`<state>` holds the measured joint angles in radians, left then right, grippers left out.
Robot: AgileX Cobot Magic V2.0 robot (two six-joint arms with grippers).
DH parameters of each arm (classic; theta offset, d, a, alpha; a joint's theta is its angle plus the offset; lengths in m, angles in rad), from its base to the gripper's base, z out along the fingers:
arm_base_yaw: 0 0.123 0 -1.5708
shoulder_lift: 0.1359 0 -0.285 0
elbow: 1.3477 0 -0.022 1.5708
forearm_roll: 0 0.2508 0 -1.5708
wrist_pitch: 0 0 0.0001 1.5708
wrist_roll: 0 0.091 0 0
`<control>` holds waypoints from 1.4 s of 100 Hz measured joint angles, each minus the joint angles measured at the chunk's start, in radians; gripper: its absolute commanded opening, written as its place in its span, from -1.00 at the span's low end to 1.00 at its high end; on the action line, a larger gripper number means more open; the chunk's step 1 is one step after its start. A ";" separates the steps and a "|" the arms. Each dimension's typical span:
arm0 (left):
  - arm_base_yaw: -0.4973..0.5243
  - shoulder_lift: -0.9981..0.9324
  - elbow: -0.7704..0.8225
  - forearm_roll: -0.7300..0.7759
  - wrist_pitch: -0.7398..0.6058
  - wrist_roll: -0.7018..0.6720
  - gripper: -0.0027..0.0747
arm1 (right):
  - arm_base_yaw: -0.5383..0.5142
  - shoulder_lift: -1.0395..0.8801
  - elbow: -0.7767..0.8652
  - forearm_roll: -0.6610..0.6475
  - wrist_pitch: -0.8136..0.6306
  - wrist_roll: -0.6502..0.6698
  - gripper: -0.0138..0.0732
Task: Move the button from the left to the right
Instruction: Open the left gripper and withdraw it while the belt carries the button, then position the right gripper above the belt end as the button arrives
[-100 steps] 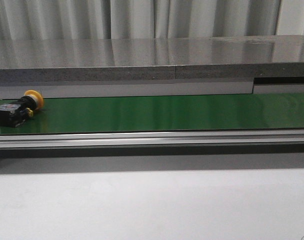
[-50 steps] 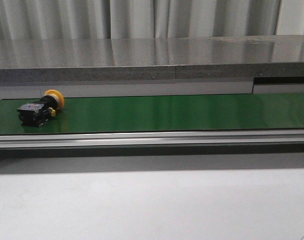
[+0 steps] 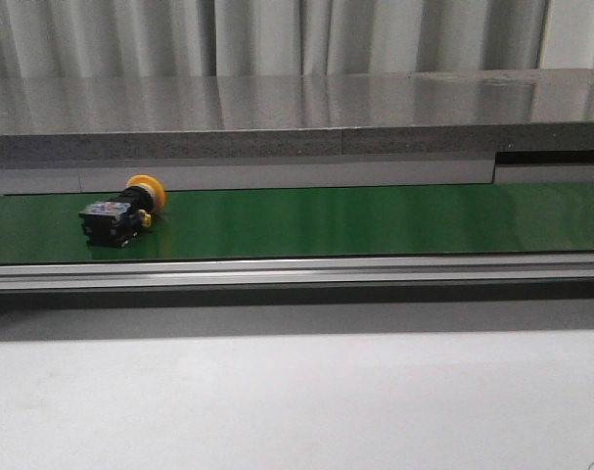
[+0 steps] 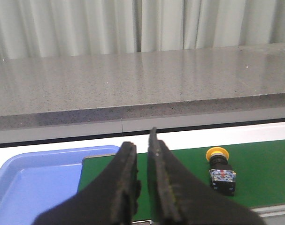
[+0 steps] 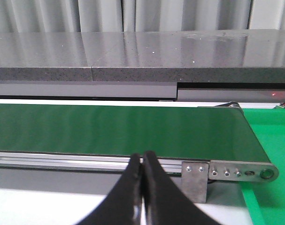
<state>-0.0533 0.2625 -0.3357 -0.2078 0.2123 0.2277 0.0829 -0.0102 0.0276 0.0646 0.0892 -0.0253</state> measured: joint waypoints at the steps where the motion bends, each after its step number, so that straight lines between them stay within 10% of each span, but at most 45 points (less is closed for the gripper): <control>1: 0.000 0.000 0.000 0.000 0.000 0.000 -0.98 | 0.000 0.000 0.000 0.000 0.000 0.000 -0.84; 140: 0.000 0.000 0.000 0.000 -0.001 0.000 -0.98 | 0.000 0.000 -0.046 0.005 0.013 0.000 -0.84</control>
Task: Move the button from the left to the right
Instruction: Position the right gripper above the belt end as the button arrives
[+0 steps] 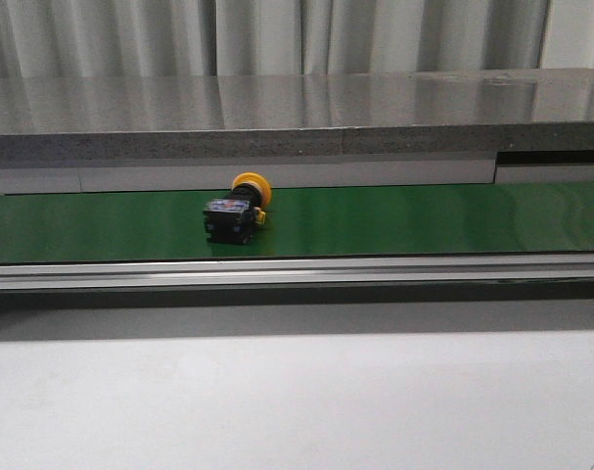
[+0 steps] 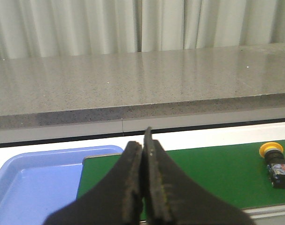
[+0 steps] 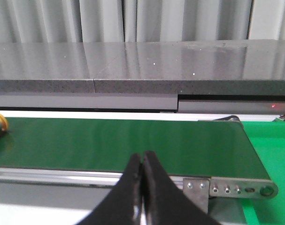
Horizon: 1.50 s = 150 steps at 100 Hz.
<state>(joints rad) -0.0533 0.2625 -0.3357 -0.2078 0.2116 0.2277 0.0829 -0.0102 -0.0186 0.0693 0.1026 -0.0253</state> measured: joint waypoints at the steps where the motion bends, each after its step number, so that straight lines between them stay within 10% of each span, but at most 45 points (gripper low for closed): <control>1: 0.000 0.000 0.000 0.000 0.000 0.000 -0.98 | 0.000 0.000 -0.008 0.001 0.005 0.000 -0.84; 81: 0.000 0.000 0.000 0.000 0.000 0.000 -0.98 | 0.000 0.605 -0.712 0.055 0.715 0.000 -0.84; 136: 0.000 0.000 0.000 0.000 0.000 0.000 -0.98 | 0.000 0.829 -0.794 0.090 0.724 0.000 -0.82; 150: 0.000 0.000 0.000 0.000 0.000 0.000 -0.98 | 0.000 0.829 -0.794 0.090 0.732 0.000 -0.45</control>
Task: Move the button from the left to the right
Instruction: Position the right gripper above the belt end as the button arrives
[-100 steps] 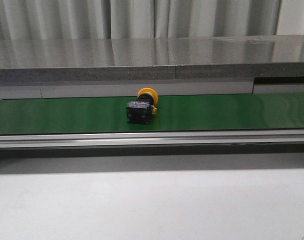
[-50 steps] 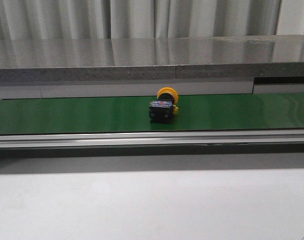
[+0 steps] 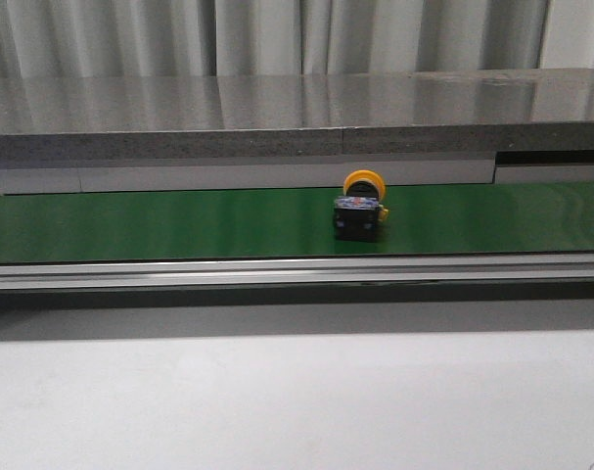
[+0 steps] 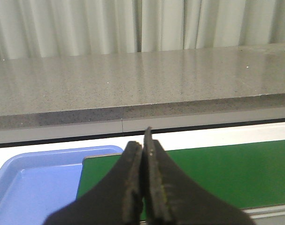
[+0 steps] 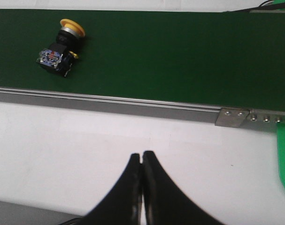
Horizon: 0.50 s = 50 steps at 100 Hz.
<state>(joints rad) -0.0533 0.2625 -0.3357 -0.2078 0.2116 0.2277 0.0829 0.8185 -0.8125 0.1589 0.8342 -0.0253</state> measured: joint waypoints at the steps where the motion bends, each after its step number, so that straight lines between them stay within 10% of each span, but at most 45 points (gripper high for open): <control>1: 0.000 0.000 0.000 0.000 0.000 0.000 -0.98 | 0.000 0.000 0.000 0.000 0.003 0.000 -0.38; 24: 0.000 0.000 0.000 0.000 0.000 0.000 -0.98 | 0.000 0.000 0.000 0.000 0.012 0.000 0.72; 50: 0.000 0.000 0.000 0.000 0.000 0.000 -0.98 | 0.000 0.020 0.000 0.045 -0.031 0.002 0.80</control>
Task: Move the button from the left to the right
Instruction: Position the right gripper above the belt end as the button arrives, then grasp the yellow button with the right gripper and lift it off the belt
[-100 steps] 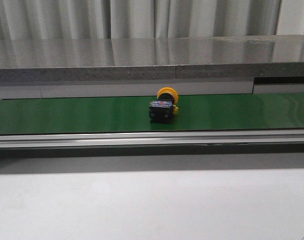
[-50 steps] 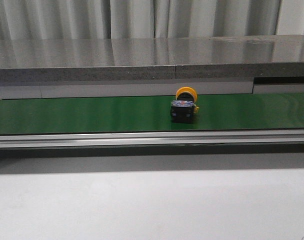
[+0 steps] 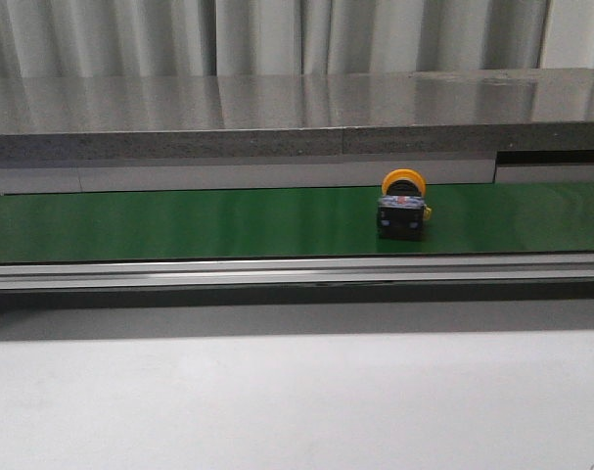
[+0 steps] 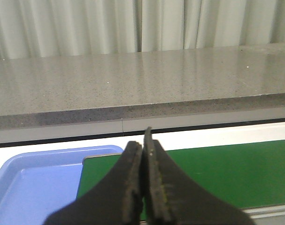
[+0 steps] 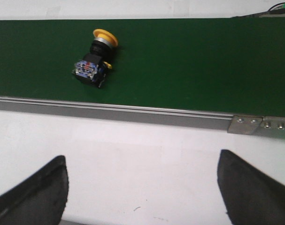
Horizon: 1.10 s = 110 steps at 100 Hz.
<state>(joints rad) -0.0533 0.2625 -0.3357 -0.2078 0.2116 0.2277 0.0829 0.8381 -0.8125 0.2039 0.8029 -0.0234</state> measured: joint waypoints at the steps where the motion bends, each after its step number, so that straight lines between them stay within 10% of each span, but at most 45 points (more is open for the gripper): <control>1: 0.000 0.000 0.000 0.000 0.000 0.000 -0.98 | 0.000 0.002 0.000 0.004 -0.002 0.000 0.80; 110: 0.000 0.000 0.000 0.000 0.000 0.000 -0.98 | 0.005 0.835 -0.414 0.024 -0.149 -0.075 0.80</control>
<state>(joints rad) -0.0533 0.2625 -0.3357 -0.2078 0.2116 0.2277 0.0875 1.6727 -1.2269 0.2279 0.6540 -0.0988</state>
